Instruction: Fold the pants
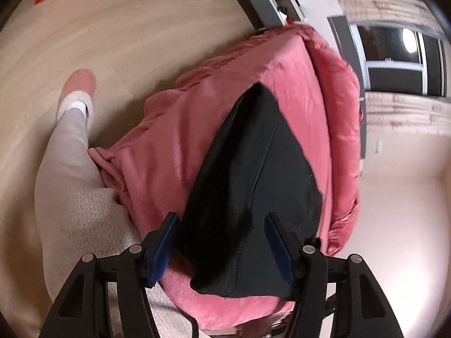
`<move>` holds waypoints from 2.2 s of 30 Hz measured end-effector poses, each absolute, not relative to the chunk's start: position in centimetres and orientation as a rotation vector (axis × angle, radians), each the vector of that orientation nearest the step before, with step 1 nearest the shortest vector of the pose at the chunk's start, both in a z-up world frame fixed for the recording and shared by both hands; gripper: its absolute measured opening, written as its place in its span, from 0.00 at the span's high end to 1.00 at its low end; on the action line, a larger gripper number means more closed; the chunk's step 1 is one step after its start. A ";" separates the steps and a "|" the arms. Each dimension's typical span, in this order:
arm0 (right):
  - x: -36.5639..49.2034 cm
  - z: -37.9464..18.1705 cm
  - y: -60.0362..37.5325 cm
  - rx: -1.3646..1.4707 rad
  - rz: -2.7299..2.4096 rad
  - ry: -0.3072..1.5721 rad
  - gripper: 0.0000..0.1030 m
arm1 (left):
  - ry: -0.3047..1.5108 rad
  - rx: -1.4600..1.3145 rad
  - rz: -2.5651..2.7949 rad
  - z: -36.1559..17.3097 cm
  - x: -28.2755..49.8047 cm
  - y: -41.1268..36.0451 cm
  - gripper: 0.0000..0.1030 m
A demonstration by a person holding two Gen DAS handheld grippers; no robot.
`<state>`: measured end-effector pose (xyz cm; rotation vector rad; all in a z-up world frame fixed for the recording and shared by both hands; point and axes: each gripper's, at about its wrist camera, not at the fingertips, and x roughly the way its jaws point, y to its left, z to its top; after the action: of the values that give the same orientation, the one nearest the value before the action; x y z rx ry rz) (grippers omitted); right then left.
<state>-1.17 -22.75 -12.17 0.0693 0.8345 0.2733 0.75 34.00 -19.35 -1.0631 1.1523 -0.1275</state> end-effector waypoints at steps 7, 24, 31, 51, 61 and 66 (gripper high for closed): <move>-1.1 -12.2 -22.7 0.067 0.272 0.834 0.43 | 1.128 -0.936 -0.057 -18.0 1.1 32.6 0.58; -1.2 -12.1 -22.9 0.085 0.278 0.832 0.43 | 0.854 -0.749 -0.159 -8.1 1.1 28.3 0.85; -1.2 -12.0 -22.8 0.093 0.278 0.828 0.43 | 0.687 -0.602 -0.367 -1.2 -0.3 22.7 0.86; -2.3 -8.7 -30.2 0.446 0.126 0.722 0.43 | 0.715 -0.258 -0.896 4.8 -0.7 -1.1 0.86; -2.4 -7.8 -33.2 0.528 0.077 0.705 0.42 | 0.896 -0.199 -0.996 -1.9 0.7 -10.0 0.86; -2.4 -8.6 -34.5 0.594 0.061 0.734 0.42 | 1.004 -0.128 -0.998 -5.6 1.2 -13.1 0.67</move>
<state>-2.38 -34.49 -8.55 0.5942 0.7339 0.0607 1.18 -13.06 -5.57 -0.1285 1.0037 -0.9983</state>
